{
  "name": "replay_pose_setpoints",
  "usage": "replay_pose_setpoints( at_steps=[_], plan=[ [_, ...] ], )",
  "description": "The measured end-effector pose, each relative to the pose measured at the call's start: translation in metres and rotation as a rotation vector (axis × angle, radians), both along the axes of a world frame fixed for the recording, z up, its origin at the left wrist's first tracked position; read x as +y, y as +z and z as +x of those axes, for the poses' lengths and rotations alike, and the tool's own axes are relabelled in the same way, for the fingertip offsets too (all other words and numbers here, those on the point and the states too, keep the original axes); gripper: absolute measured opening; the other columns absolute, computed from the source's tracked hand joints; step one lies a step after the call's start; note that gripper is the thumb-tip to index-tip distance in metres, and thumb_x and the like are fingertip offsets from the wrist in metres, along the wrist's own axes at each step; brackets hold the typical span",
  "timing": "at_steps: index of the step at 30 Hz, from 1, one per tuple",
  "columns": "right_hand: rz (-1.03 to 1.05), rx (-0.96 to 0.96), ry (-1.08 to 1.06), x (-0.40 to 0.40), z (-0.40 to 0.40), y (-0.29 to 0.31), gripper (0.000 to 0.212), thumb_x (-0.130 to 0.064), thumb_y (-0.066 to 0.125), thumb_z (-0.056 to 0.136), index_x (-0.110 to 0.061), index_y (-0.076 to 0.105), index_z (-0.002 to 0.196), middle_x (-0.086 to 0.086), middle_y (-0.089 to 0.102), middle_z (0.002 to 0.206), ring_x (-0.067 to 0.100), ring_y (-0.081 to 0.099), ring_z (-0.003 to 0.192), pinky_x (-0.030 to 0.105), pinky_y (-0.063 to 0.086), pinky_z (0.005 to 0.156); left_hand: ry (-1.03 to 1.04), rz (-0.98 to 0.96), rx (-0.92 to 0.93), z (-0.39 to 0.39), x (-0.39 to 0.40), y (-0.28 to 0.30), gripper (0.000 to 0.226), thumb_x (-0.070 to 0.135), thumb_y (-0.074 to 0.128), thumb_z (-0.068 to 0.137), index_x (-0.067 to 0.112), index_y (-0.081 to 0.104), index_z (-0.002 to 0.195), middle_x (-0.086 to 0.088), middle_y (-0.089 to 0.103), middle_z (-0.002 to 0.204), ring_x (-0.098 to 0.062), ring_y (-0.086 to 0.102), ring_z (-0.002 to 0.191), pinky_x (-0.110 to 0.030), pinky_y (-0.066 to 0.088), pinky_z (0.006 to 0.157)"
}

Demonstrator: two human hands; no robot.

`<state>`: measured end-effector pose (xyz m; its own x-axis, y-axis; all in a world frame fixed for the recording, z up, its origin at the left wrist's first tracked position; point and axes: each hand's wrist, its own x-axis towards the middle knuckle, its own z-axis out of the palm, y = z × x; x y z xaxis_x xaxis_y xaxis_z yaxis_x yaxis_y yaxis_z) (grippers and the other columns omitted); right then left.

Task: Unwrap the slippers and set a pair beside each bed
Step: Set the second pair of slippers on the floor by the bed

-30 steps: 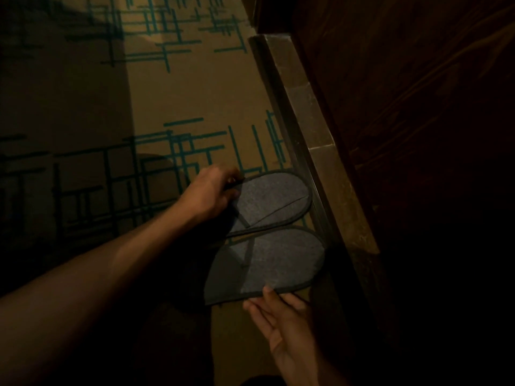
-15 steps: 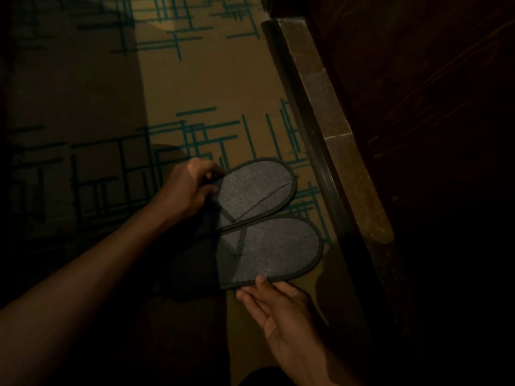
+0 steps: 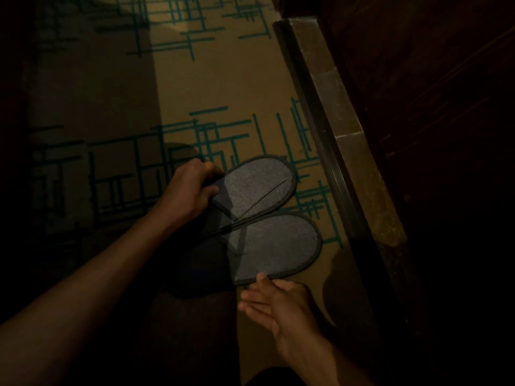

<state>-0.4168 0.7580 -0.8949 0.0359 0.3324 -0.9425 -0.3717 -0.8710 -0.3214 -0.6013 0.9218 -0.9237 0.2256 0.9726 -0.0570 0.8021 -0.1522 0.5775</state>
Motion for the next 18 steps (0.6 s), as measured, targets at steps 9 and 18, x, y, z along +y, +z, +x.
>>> replay_pose_setpoints(
  at_steps=[9, 18],
  plan=[
    [-0.059, 0.081, 0.007, 0.0069, 0.0026, -0.0026, 0.027, -0.020, 0.060, 0.095, 0.007, 0.061, 0.098, 0.019, 0.076, 0.076, 0.027, 0.076, 0.065, 0.027, 0.058, 0.051, -0.004, -0.004, 0.040, 0.0004, -0.0015, -0.0018, 0.030, 0.009, 0.072, 0.079, 0.008, 0.069, 0.110, -0.018, 0.060, 0.095, -0.036, 0.060, 0.095, -0.031, 0.042, 0.082],
    [-0.043, 0.134, -0.011, 0.0078, 0.0020, -0.0006, 0.027, -0.015, 0.059, 0.096, 0.011, 0.059, 0.104, 0.022, 0.076, 0.078, 0.028, 0.076, 0.067, 0.026, 0.060, 0.054, -0.047, -0.003, 0.068, 0.0038, 0.0022, -0.0018, 0.032, 0.011, 0.068, 0.079, 0.009, 0.069, 0.111, -0.020, 0.061, 0.098, -0.039, 0.059, 0.096, -0.040, 0.047, 0.084]
  ],
)
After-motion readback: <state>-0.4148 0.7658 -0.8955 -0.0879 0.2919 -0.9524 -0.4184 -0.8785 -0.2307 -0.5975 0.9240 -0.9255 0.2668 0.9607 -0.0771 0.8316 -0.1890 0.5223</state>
